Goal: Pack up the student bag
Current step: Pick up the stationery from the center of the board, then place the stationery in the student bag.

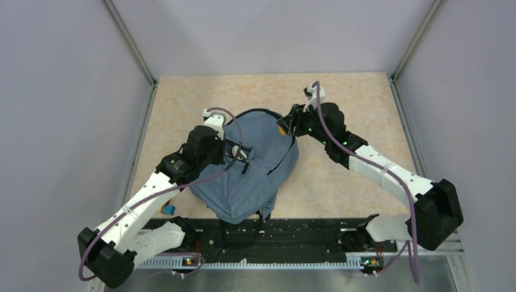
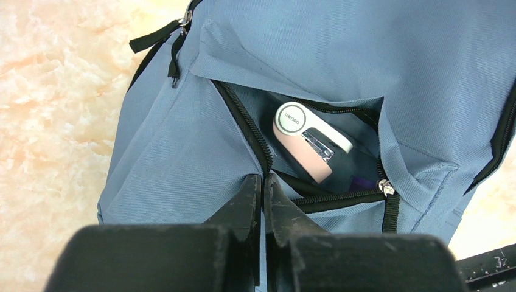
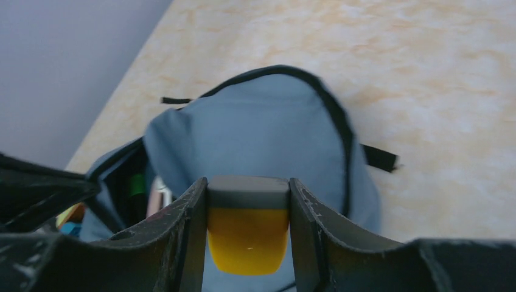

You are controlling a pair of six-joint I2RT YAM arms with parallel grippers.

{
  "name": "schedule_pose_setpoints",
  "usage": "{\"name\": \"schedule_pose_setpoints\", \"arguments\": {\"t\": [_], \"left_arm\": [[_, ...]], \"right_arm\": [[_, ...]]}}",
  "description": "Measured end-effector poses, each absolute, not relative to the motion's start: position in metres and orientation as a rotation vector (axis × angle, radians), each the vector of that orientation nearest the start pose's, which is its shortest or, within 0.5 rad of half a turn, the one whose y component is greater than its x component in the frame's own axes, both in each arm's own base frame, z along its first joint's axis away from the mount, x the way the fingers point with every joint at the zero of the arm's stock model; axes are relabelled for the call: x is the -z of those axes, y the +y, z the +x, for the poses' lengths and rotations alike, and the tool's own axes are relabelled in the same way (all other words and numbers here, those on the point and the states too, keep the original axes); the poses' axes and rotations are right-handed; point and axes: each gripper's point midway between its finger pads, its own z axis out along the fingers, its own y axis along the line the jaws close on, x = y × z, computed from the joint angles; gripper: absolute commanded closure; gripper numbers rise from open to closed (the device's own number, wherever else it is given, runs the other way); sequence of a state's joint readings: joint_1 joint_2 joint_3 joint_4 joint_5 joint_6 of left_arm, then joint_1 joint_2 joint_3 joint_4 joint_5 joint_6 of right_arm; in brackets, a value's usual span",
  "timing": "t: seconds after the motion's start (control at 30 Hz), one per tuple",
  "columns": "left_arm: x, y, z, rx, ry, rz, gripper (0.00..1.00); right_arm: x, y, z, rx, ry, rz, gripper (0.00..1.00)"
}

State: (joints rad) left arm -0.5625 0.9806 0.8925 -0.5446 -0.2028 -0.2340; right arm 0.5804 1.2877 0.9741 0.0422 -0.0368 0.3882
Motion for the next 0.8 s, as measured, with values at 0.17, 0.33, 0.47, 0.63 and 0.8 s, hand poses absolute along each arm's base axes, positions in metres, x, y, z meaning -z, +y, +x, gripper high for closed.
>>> {"name": "schedule_pose_setpoints", "arguments": {"t": [0.17,0.33,0.47,0.63,0.8], "left_arm": [[-0.192,-0.137,0.266,0.227,2.179,0.247,1.00],[-0.193,-0.137,0.265,0.230,2.173,0.245,1.00],[-0.194,-0.136,0.265,0.232,2.170,0.245,1.00],[-0.193,-0.136,0.265,0.232,2.170,0.245,1.00],[-0.194,-0.136,0.265,0.232,2.169,0.244,1.00]], "right_arm": [[-0.241,0.323,0.319,-0.848,1.871,-0.357,0.78],[-0.220,0.382,0.307,-0.915,1.899,-0.473,0.78],[-0.208,0.412,0.298,-0.940,1.909,-0.536,0.78],[-0.199,0.436,0.297,-0.958,1.904,-0.580,0.79],[-0.176,0.447,0.300,-0.933,1.936,-0.618,0.80]]}}
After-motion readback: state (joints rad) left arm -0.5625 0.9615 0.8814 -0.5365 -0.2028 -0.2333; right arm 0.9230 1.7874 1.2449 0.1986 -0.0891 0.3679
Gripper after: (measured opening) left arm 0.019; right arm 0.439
